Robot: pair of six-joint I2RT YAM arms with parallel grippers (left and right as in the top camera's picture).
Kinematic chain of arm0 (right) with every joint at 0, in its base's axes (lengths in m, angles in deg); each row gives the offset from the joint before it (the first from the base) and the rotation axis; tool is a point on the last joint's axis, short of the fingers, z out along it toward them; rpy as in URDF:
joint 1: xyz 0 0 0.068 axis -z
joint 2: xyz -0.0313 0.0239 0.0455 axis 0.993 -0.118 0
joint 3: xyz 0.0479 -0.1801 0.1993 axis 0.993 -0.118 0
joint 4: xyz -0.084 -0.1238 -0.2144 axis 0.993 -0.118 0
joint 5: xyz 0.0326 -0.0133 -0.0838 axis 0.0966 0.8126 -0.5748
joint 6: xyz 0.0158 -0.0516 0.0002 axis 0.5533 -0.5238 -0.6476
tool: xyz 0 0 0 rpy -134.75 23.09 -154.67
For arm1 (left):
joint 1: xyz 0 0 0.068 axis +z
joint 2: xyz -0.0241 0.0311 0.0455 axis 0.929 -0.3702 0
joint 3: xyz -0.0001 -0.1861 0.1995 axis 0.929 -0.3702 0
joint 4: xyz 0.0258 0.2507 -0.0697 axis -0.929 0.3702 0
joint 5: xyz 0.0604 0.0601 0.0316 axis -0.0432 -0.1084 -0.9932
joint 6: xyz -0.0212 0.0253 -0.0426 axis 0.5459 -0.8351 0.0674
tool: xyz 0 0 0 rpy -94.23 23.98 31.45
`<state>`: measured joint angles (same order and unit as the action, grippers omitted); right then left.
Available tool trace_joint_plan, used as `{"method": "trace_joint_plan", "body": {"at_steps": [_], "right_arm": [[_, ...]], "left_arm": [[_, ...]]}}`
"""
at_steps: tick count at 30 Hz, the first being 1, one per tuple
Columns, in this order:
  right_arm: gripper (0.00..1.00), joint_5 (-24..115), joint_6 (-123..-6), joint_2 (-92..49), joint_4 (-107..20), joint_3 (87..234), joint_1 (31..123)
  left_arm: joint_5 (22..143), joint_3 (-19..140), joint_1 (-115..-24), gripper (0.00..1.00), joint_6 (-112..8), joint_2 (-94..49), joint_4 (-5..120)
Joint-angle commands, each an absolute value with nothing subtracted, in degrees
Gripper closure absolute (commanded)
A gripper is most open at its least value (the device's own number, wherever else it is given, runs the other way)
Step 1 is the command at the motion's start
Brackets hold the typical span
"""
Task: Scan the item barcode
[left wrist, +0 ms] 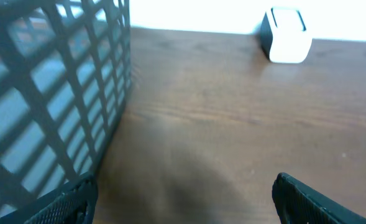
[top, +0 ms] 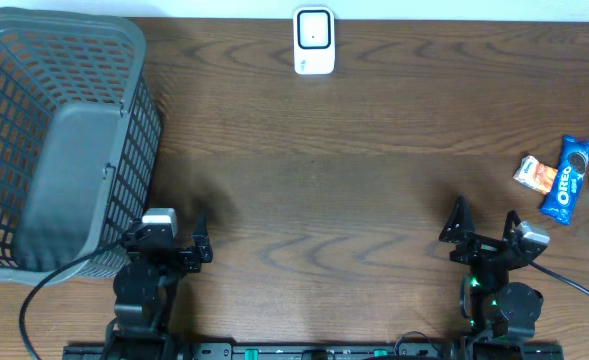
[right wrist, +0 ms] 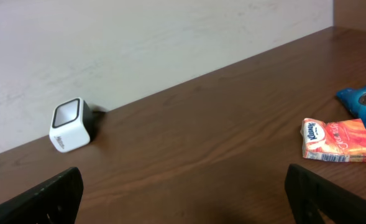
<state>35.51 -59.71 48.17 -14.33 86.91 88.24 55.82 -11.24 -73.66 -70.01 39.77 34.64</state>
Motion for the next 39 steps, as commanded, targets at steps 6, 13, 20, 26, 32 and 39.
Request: {"method": "trace_joint_plan", "body": {"at_steps": [6, 13, 20, 26, 32, 39], "right_arm": [[0.01, 35.0, -59.4, 48.6, -14.5, 86.9, 88.6], [0.01, 35.0, -59.4, 48.6, -14.5, 86.9, 88.6], [0.01, 35.0, -59.4, 48.6, -14.5, 86.8, 88.6], [0.01, 35.0, -59.4, 48.6, -14.5, 86.9, 88.6], [0.01, 35.0, -59.4, 48.6, -14.5, 86.9, 88.6], [0.01, 35.0, -59.4, 48.6, -14.5, 86.9, 88.6]], "left_arm": [[55.1, -15.1, -72.9, 0.1, -70.7, 47.4, 33.6], [55.1, -19.0, -72.9, 0.1, -74.4, 49.0, 27.2], [55.2, -19.0, -72.9, 0.1, -73.9, 49.0, 27.1], [55.1, -19.0, -72.9, 0.1, -74.0, 49.0, 27.1], [55.1, -19.0, -73.0, 0.1, -74.0, 49.0, 27.1], [55.1, -19.0, -73.0, 0.1, -74.0, 49.0, 27.1]]}}
